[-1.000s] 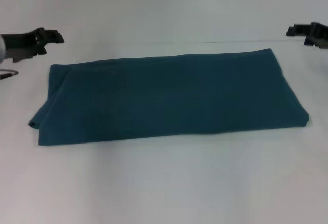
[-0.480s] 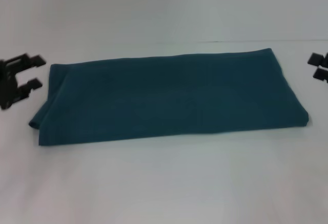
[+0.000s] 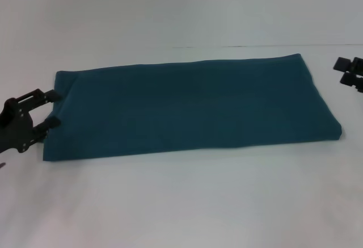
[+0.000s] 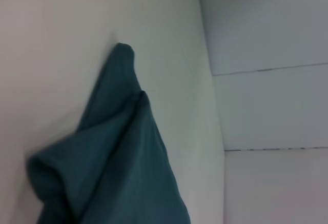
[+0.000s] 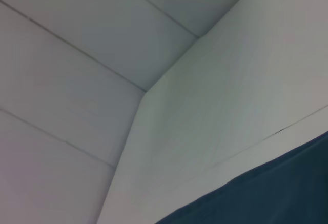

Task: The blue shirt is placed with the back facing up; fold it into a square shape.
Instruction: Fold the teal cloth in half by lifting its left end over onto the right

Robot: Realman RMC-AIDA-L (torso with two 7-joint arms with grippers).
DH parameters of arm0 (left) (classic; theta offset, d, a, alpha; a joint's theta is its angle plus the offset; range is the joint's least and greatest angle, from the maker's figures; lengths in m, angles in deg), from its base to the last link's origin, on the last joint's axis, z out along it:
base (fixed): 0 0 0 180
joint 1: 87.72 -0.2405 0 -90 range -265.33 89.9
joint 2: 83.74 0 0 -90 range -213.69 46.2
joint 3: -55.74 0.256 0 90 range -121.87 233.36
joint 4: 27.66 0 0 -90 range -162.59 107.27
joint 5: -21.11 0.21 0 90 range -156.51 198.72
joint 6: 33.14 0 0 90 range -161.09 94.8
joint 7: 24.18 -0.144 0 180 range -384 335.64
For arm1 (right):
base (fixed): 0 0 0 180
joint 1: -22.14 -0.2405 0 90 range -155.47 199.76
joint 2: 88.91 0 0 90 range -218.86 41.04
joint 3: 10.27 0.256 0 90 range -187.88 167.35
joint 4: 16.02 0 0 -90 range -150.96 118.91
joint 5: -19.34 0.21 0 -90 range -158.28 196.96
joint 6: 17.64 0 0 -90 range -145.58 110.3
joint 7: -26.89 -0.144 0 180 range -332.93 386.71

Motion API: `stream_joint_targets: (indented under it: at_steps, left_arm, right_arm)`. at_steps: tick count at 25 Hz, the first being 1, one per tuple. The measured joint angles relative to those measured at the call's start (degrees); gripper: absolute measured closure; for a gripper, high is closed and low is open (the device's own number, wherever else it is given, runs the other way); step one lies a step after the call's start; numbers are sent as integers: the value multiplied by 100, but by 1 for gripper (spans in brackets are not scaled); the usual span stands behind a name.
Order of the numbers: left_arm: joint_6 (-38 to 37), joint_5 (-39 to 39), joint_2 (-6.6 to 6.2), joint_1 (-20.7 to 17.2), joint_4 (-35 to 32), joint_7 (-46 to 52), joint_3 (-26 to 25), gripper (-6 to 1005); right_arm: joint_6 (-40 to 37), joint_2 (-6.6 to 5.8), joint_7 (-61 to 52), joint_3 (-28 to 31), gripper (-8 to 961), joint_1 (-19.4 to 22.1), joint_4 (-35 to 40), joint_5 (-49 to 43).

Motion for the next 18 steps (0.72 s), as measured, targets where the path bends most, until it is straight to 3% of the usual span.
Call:
stream_joint_targets:
  at_steps: [11,18]
  left_arm:
    - [410,135,17,-90,274,-10,21,340]
    - [291,206,55,-445,190,218,-112,341]
  right_arm:
    - [13,33,22,24,279,46,-127,-31]
    - [-21,-4,38,14,279,63,-173,-30]
